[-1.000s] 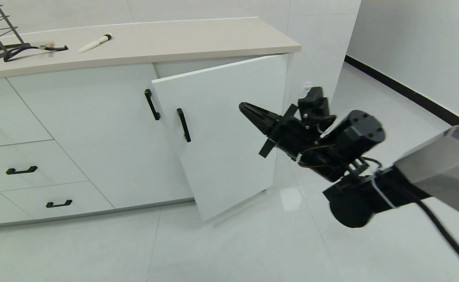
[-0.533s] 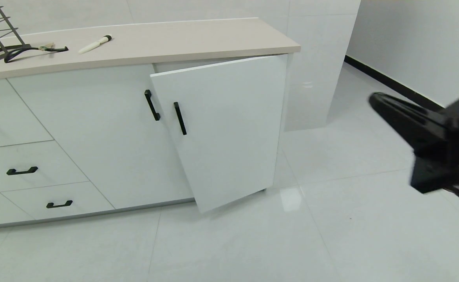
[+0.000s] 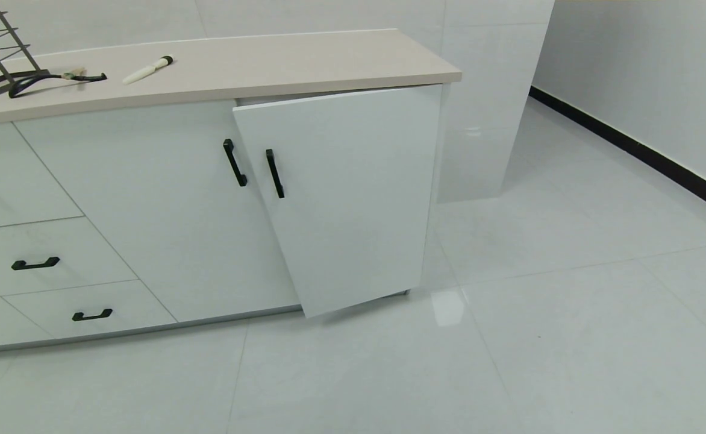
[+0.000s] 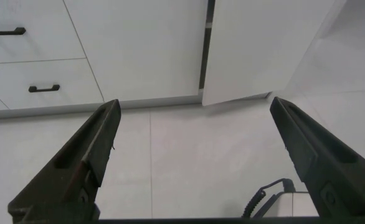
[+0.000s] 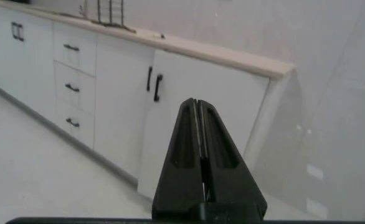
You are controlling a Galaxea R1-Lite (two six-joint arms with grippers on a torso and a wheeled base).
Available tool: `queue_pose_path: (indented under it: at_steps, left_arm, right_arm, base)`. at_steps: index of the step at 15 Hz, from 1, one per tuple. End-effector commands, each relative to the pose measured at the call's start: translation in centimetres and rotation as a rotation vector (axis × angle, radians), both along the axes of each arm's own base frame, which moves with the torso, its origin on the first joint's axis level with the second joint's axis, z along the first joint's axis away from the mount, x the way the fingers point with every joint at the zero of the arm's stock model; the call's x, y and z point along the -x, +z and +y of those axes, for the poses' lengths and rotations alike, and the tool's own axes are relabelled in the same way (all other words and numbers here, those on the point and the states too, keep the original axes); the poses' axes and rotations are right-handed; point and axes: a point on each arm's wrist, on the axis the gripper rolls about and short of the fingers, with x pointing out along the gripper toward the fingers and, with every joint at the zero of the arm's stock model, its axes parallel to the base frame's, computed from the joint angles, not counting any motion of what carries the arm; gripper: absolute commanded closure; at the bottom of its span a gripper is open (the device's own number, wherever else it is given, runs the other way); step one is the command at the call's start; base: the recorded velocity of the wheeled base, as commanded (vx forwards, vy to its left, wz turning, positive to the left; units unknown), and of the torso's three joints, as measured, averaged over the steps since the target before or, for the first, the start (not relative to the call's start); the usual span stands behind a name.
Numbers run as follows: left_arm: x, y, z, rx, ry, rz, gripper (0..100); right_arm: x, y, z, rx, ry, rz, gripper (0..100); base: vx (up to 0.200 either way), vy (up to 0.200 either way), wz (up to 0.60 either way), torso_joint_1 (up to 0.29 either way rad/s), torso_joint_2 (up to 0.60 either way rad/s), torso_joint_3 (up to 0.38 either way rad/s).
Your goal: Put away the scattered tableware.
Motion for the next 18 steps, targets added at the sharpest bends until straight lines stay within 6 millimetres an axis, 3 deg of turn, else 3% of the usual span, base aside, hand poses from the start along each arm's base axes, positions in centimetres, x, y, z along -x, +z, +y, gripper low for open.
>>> queue_pose_path:
  at_steps: [1,6,8,12,15,18]
  left_arm:
    - [0.0,0.0,0.0,0.001,0.000,0.000,0]
    - [0.0,0.0,0.0,0.001,0.000,0.000,0]
    - [0.0,0.0,0.0,0.001,0.002,0.000,0]
    - [0.0,0.0,0.0,-0.003,0.000,0.000,0]
    - [0.0,0.0,0.0,-0.004,0.000,0.000,0]
    - [0.0,0.0,0.0,-0.004,0.000,-0.002,0]
  right_arm:
    - [4.7,-2.7,-1.1,-0.062,-0.166,-0.039,100]
    - [6.1,-6.7,-1.3,-0.143,-0.391,0.138,100]
    - [5.5,-10.5,-1.5,-0.103,-0.540,0.483,100]
    - [5.5,-10.8,-1.8,-0.108,-0.640,0.500,100]
    - [5.5,-10.8,-1.8,-0.130,-0.641,0.508,100]
    - [5.5,-10.8,-1.8,-0.129,-0.641,0.507,100]
  base:
    - [0.000,0.000,0.00,0.000,0.00,0.000]
    - [0.000,0.000,0.00,0.000,0.00,0.000]
    - [0.000,0.000,0.00,0.000,0.00,0.000]
    - [0.000,0.000,0.00,0.000,0.00,0.000]
    - [0.200,0.000,0.00,0.002,0.00,0.001]
    - [0.200,0.200,0.00,-0.001,-0.01,-0.001]
